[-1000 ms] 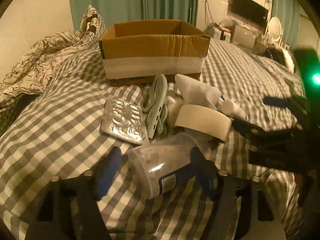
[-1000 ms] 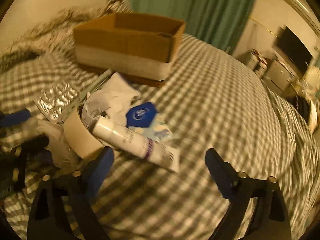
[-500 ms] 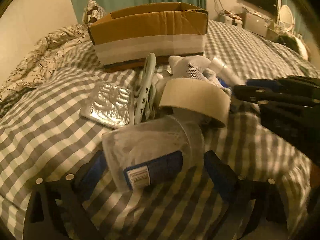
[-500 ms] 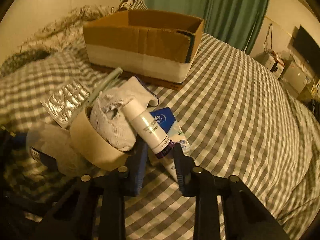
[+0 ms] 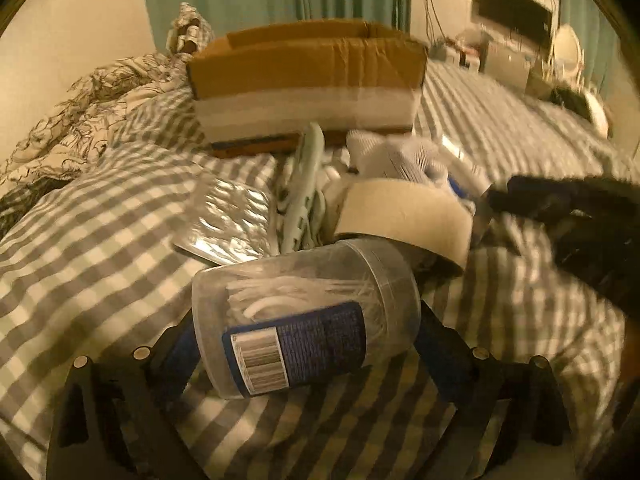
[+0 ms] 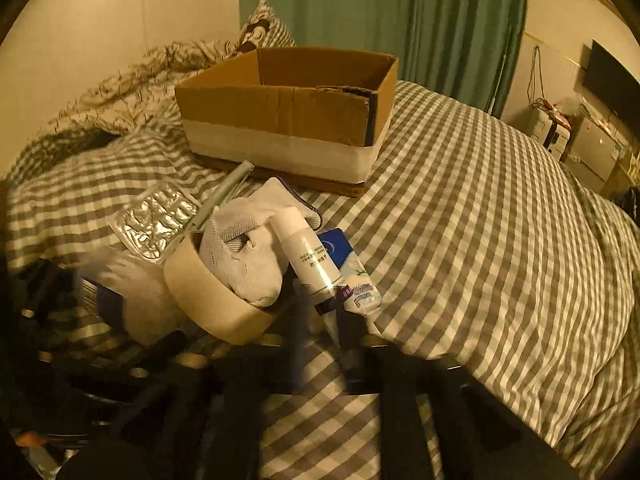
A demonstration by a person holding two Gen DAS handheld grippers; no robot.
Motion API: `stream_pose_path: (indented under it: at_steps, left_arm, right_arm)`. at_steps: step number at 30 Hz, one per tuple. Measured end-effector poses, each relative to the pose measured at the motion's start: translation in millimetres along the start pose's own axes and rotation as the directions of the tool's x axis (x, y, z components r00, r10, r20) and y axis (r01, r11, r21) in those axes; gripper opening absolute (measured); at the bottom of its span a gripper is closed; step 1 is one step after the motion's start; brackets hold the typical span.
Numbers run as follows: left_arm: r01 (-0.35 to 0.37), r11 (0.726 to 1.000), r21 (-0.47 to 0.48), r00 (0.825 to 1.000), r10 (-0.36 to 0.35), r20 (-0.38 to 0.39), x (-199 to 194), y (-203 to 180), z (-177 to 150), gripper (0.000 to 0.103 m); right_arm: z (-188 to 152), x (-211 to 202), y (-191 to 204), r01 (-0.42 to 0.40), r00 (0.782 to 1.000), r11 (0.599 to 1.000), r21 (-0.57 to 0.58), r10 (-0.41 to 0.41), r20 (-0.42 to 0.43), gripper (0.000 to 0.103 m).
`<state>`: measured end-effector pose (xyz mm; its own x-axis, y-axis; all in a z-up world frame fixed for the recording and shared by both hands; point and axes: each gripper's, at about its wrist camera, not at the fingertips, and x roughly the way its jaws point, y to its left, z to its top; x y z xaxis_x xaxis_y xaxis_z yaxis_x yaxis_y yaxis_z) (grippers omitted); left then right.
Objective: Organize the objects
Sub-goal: 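Grasp the clear cotton-swab jar with the left tool while the right tool grasps the white tube, then carry the jar and tube into the cardboard box and open both tools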
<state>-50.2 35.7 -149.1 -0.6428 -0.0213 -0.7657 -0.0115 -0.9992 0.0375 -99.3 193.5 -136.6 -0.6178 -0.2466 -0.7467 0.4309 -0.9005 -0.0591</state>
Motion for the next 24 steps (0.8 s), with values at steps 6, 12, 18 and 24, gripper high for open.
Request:
stream_pose_path:
  at_steps: [6, 12, 18, 24]
  left_arm:
    - [0.027, 0.999, -0.032, 0.996, -0.024, 0.085, -29, 16, 16, 0.097]
    - [0.049, 0.998, -0.043, 0.994, -0.044, 0.102, -39, 24, 28, 0.096]
    - [0.070, 0.997, -0.035, 0.987, -0.064, 0.149, -59, 28, 49, 0.096]
    - [0.115, 0.993, -0.025, 0.959, -0.104, 0.265, -93, 37, 117, 0.096]
  right_arm:
    - [11, 24, -1, 0.018, 0.999, 1.000, -0.006, -0.018, -0.035, 0.057]
    - [17, 43, -11, 0.013, 0.997, 0.999, 0.040, -0.010, -0.074, 0.023]
    - [31, -12, -7, 0.011, 1.000, 0.999, 0.038, -0.012, 0.024, 0.023]
    - [94, -101, -18, -0.008, 0.979, 0.997, 0.081, -0.009, 0.205, 0.023]
